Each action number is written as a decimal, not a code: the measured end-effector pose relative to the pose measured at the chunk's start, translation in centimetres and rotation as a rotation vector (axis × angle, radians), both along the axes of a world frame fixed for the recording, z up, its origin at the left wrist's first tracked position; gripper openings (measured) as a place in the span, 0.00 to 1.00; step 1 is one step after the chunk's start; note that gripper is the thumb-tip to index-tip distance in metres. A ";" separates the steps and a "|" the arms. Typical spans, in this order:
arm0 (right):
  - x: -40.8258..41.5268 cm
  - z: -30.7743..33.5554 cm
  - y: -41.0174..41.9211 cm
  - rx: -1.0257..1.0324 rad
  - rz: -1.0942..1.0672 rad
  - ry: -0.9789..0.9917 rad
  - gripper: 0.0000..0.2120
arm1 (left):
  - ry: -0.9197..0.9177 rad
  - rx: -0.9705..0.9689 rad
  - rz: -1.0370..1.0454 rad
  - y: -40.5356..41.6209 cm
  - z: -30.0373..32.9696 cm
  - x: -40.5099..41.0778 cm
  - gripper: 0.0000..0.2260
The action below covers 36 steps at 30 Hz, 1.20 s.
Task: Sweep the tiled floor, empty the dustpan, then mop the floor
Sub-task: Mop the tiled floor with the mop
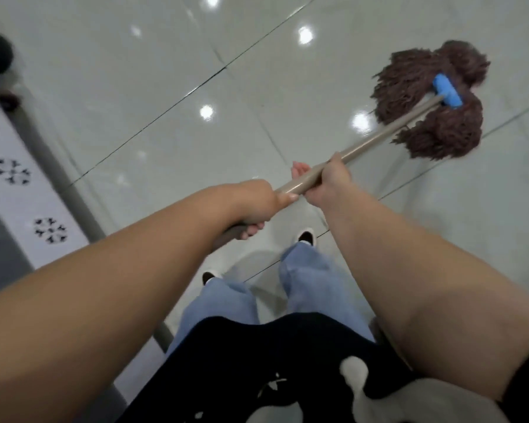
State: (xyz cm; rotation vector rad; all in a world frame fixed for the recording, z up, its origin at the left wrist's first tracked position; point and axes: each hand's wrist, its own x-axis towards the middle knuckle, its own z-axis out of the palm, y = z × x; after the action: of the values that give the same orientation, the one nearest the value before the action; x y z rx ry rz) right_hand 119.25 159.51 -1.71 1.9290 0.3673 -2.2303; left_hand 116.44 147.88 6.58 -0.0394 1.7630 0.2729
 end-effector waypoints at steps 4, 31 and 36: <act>-0.1 -0.5 9.3 0.117 -0.139 -0.082 0.20 | -0.015 0.038 0.025 11.4 -0.7 0.6 0.23; -9.3 4.8 58.2 0.182 -0.175 -0.016 0.14 | -0.165 0.070 -0.027 61.9 1.8 -10.9 0.23; -8.5 3.9 67.4 0.150 -0.153 0.000 0.12 | -0.127 0.042 -0.062 70.8 2.2 -9.7 0.25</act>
State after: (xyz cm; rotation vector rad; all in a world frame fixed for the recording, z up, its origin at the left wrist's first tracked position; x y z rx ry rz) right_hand 110.76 226.91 2.18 2.0979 0.4109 -2.3596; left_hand 106.76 218.73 8.77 0.0271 1.6288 0.2565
